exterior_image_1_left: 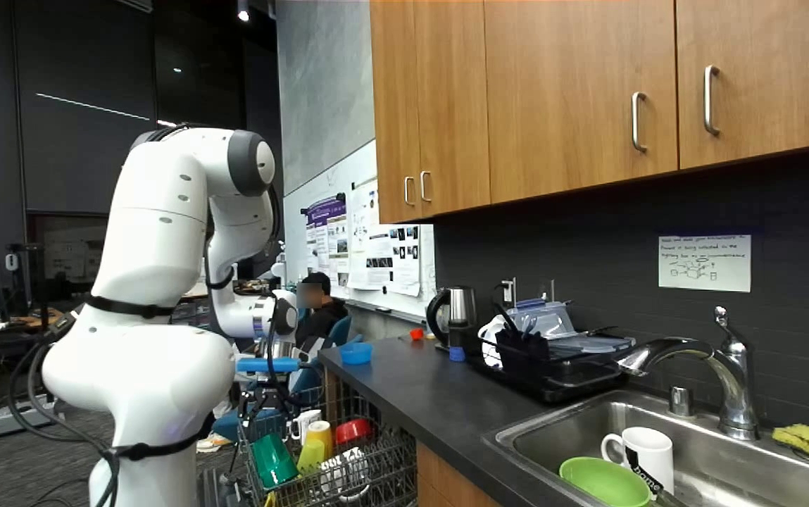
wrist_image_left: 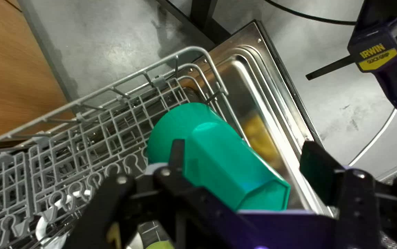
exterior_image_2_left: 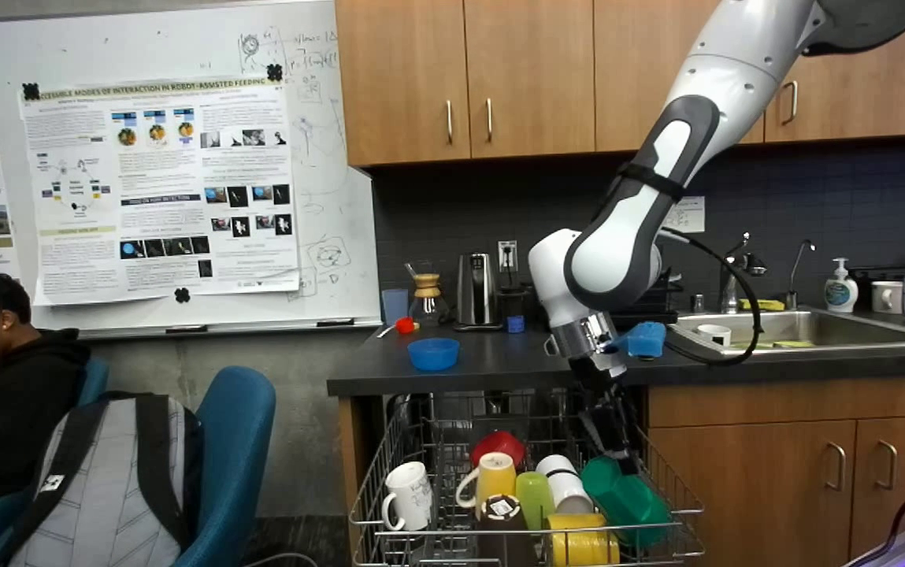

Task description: Lift the green cup in the dish washing rack and place it on the far right of the dish washing rack

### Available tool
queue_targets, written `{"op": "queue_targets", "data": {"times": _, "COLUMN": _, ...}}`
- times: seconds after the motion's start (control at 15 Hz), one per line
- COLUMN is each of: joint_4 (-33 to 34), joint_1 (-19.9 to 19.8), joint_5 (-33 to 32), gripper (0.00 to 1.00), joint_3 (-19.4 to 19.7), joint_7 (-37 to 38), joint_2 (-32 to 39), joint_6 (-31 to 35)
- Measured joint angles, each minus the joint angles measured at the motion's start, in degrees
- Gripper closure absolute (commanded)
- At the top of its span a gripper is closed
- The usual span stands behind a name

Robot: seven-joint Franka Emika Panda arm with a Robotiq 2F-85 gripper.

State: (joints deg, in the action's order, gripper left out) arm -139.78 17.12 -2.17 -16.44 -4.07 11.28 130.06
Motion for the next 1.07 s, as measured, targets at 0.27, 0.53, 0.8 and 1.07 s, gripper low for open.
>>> {"op": "queue_targets", "data": {"times": 0.27, "joint_4": -0.8, "joint_1": -0.4, "joint_5": 0.0, "gripper": 0.0, "joint_3": 0.0, "joint_7": -1.0, "joint_2": -0.7, "joint_6": 0.2}}
{"op": "queue_targets", "data": {"times": 0.53, "joint_4": -0.7, "joint_1": -0.3, "joint_5": 0.0, "gripper": 0.0, "joint_3": -0.1, "joint_7": -2.6, "joint_2": -0.6, "joint_6": 0.3}}
{"op": "queue_targets", "data": {"times": 0.8, "joint_4": -0.1, "joint_1": -0.1, "joint_5": 0.0, "gripper": 0.0, "joint_3": -0.5, "joint_7": -4.4, "joint_2": 0.5, "joint_6": 0.3}}
{"op": "queue_targets", "data": {"times": 1.07, "joint_4": 1.2, "joint_1": 0.5, "joint_5": -0.4, "gripper": 0.0, "joint_3": -1.2, "joint_7": -5.3, "joint_2": 3.1, "joint_6": 0.3}}
